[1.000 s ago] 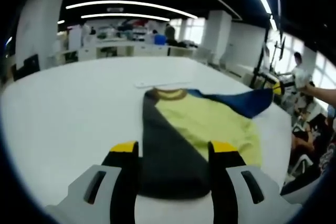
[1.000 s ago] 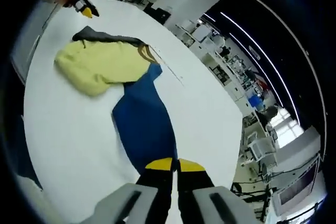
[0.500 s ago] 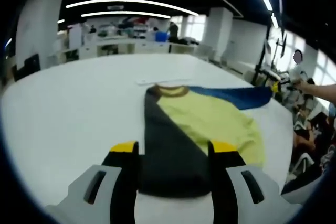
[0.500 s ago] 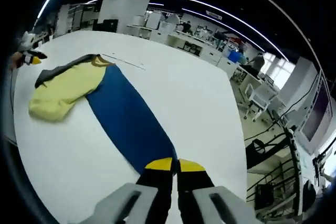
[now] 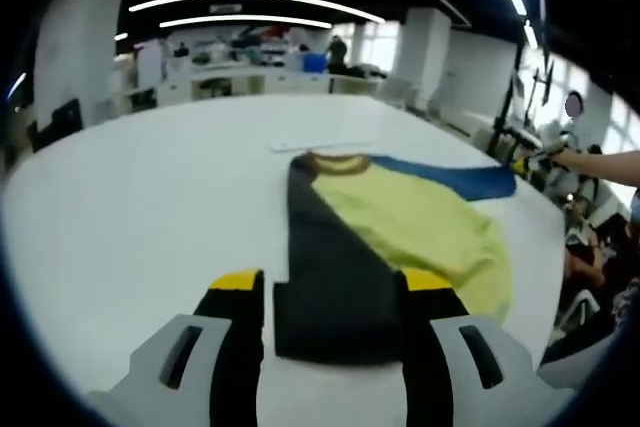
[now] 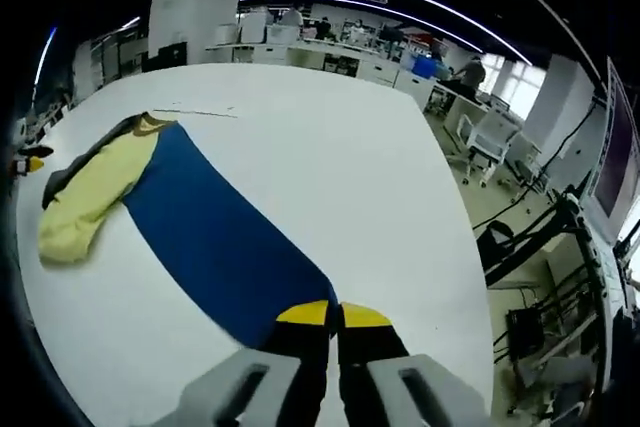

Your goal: Fold the garment on the visible template until the final outline fits inside the template.

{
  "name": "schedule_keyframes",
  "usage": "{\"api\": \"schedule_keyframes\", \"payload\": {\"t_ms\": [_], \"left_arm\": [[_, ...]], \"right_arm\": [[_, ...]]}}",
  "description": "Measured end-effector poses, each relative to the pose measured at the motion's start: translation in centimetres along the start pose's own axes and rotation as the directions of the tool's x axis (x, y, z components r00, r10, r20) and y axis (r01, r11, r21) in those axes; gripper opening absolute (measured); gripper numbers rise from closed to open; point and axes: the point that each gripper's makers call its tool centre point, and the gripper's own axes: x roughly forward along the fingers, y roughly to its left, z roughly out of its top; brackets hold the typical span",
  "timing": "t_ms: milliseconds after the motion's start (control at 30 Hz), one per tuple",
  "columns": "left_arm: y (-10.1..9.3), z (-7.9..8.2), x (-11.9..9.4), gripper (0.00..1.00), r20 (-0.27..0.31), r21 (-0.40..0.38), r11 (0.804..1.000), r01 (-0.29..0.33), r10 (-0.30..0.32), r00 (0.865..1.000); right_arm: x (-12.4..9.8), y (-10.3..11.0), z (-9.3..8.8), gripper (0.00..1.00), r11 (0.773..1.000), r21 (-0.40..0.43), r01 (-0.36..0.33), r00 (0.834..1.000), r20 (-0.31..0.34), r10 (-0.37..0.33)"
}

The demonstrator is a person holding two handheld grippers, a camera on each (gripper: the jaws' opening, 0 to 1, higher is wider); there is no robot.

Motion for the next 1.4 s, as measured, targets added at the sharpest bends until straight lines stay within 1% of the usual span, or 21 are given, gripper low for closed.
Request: {"api": "schedule_keyframes", "payload": {"t_ms": [33,133,300,433,500,533,700,967,1000,1133,1333,1400], "left_arm": [[0.1,-0.1,0.0,0.49,-0.003,-0.002,1.000,-0.003,0.003,1.000],[0.1,-0.4,0.0,0.49,-0.011,-0.002,1.000,-0.006,0.006,1.000],[0.2,-0.5,0.2,0.49,-0.018,-0.004,1.000,-0.010,0.010,1.000],[0.2,-0.4,0.4,0.49,-0.020,-0.006,1.000,-0.012,0.012,1.000],[0.2,-0.4,0.5,0.49,-0.024,-0.005,1.000,-0.012,0.012,1.000],[0.1,-0.5,0.5,0.49,-0.024,-0.006,1.000,-0.011,0.010,1.000],[0.2,-0.6,0.7,0.49,-0.031,-0.008,1.000,-0.011,0.010,0.999],[0.4,-0.6,0.8,0.50,-0.031,-0.010,1.000,-0.010,0.009,0.999],[0.4,-0.6,0.7,0.49,-0.030,-0.010,1.000,-0.010,0.009,1.000],[0.4,-0.7,0.7,0.49,-0.031,-0.013,1.000,-0.009,0.009,0.999],[0.4,-0.6,0.6,0.49,-0.027,-0.015,1.000,-0.009,0.008,1.000],[0.4,-0.6,0.5,0.50,-0.025,-0.018,1.000,-0.009,0.009,1.000]], "right_arm": [[0.3,-0.1,-0.3,0.00,1.000,0.015,0.001,1.000,-0.013,-0.001],[0.8,-0.1,-0.7,0.00,1.000,0.022,0.003,1.000,-0.028,-0.002],[1.5,-0.1,-0.8,0.00,0.999,0.042,0.007,1.000,-0.028,-0.006],[2.1,-0.2,-1.0,0.00,1.000,0.030,0.010,0.999,-0.036,-0.009],[2.4,-0.2,-1.3,0.00,0.999,0.036,0.010,0.999,-0.051,-0.008],[2.5,-0.3,-1.5,0.00,1.000,0.026,0.012,0.998,-0.062,-0.011],[2.8,-0.4,-1.8,0.00,1.000,0.027,0.012,0.997,-0.072,-0.010],[3.0,-0.2,-2.1,0.00,1.000,0.019,0.008,0.998,-0.068,-0.007],[3.0,-0.2,-2.1,0.01,1.000,0.017,0.006,0.998,-0.063,-0.005],[2.9,-0.1,-1.9,0.11,1.000,0.010,0.005,0.999,-0.044,-0.005],[2.4,0.3,-1.1,0.30,0.999,0.046,-0.017,1.000,0.026,0.016],[2.2,0.7,-0.8,0.35,0.997,0.061,-0.043,0.998,0.056,0.039]]}}
